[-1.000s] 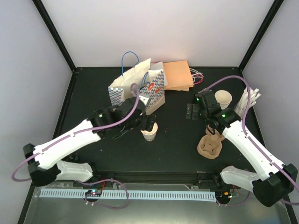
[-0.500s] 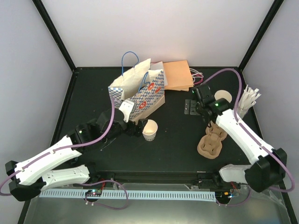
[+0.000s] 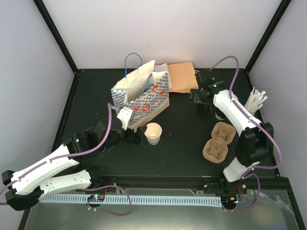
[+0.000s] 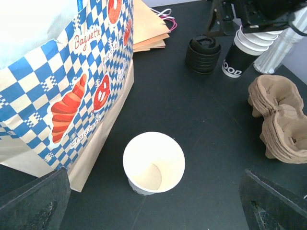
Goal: Pack the takeout coffee
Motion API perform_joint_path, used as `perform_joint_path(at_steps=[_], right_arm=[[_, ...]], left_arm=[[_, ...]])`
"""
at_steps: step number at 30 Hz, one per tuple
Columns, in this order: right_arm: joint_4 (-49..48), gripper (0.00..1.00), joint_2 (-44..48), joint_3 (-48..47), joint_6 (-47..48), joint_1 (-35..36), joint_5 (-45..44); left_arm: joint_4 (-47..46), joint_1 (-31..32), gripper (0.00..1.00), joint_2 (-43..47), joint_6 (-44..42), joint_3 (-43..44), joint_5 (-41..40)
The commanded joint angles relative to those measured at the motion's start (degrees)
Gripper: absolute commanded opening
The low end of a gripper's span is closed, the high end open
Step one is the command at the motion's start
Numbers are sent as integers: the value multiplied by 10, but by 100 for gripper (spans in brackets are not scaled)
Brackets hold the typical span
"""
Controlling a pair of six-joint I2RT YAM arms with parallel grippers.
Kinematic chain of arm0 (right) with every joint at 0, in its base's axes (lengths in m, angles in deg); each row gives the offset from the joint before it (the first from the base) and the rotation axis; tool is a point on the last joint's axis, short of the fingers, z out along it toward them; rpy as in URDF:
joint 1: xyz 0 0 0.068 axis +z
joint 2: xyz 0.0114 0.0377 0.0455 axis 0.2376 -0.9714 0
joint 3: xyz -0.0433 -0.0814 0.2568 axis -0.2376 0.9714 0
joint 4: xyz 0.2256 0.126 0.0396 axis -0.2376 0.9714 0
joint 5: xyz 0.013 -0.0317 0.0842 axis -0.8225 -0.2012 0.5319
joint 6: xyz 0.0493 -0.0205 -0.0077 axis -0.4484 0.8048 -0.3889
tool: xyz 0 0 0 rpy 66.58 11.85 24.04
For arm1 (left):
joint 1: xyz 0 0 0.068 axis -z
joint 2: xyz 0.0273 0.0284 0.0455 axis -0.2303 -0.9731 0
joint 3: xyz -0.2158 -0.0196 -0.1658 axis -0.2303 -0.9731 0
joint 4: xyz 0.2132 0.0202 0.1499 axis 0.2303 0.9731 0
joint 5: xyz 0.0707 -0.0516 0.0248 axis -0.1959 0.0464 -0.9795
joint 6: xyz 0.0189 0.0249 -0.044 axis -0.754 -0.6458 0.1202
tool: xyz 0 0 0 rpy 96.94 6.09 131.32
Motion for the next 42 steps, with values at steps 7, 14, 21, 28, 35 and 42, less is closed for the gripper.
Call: perform_joint_path(at_steps=[7,14,21,28,35,42], right_arm=[[63,99,-166,-148,19,-27,-72],[81,97,-235,-214,29,-59,-59],[94,91,-281,-246,34,-75,-52],[102,85,-304,-269,34,-88,-33],[107,82,-313,-273,32,-90,-24],[104,84,-316,-264,28,-97,4]], left_arm=[[-21,-2,99,27,-7,-20,27],[-21,-2,99,13,-1,-14,38],[-34,-2,99,8,-3,-13,52],[-34,-2,99,-4,-1,-9,56],[-28,-2,99,-2,-2,-7,52],[-23,-2,99,2,3,-13,51]])
